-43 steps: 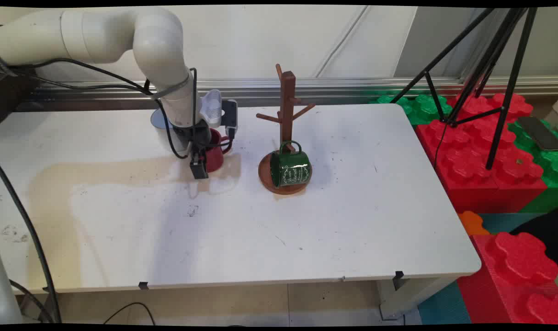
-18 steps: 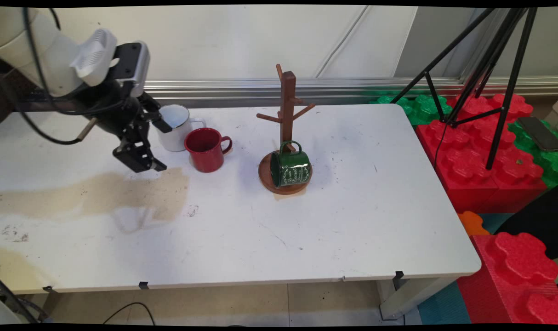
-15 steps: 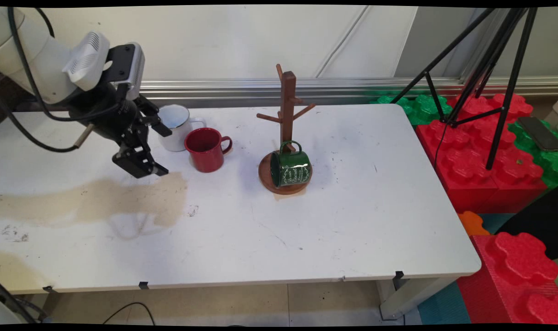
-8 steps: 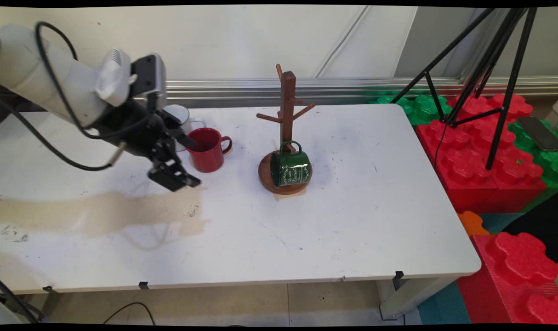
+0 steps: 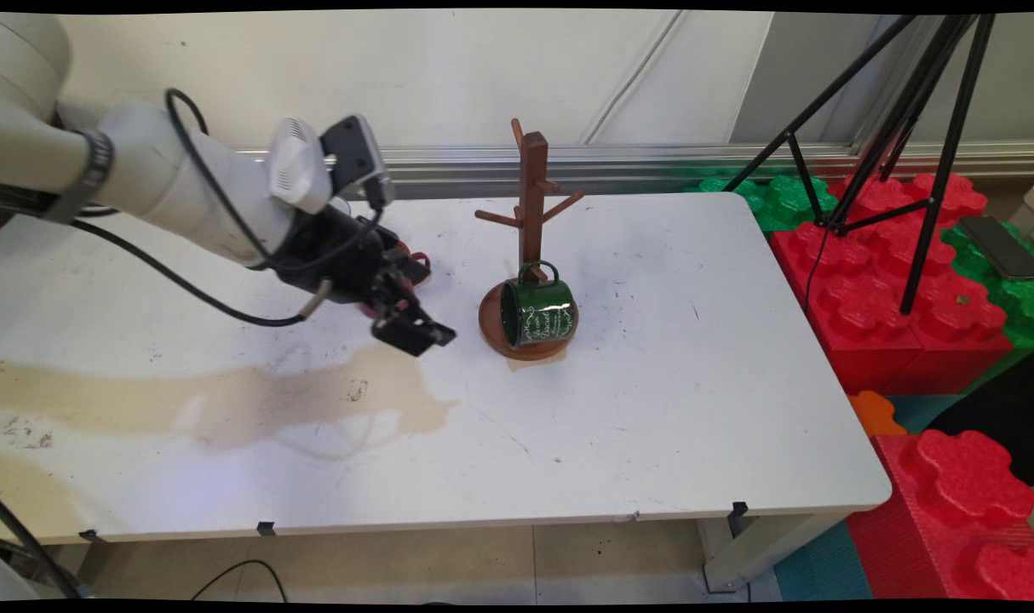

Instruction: Pick up the green mug from the rack

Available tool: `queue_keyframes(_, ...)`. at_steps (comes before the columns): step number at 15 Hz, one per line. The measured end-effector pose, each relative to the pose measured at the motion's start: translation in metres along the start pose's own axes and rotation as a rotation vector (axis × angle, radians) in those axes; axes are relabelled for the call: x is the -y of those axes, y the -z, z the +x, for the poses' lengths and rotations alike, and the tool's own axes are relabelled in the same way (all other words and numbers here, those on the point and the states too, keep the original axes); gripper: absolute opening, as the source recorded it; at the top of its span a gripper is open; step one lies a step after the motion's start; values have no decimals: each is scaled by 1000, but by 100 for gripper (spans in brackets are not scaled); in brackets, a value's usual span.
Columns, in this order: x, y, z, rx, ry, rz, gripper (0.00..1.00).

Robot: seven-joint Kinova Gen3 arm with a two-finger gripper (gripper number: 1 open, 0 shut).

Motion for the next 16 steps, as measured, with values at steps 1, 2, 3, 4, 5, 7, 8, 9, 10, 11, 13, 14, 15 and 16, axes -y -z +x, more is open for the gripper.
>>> queue_keyframes(1,-2,-6,2,-7,16,5,100)
queue_keyframes(2,-3,-12,3,-13,34,10,100)
queue_keyframes(3,-5,-19,4,-18,50,16,100)
queue_keyframes(4,-6,-25,6,-23,62,20,100)
queue_keyframes(5,-6,-28,7,-26,69,23,100)
queue_keyframes(7,-8,-38,9,-32,89,32,100)
queue_keyframes(8,-9,-43,10,-35,102,36,100)
queue_keyframes(9,-10,-49,11,-36,118,42,100)
queue_keyframes(10,-12,-55,12,-36,133,46,100)
queue_keyframes(11,-13,-60,12,-36,145,49,100)
queue_keyframes(13,-14,-68,13,-37,165,56,100)
queue_keyframes(14,-15,-71,14,-38,171,58,100)
queue_keyframes(15,-15,-76,14,-39,182,60,100)
queue_keyframes(16,-15,-79,14,-41,190,61,100)
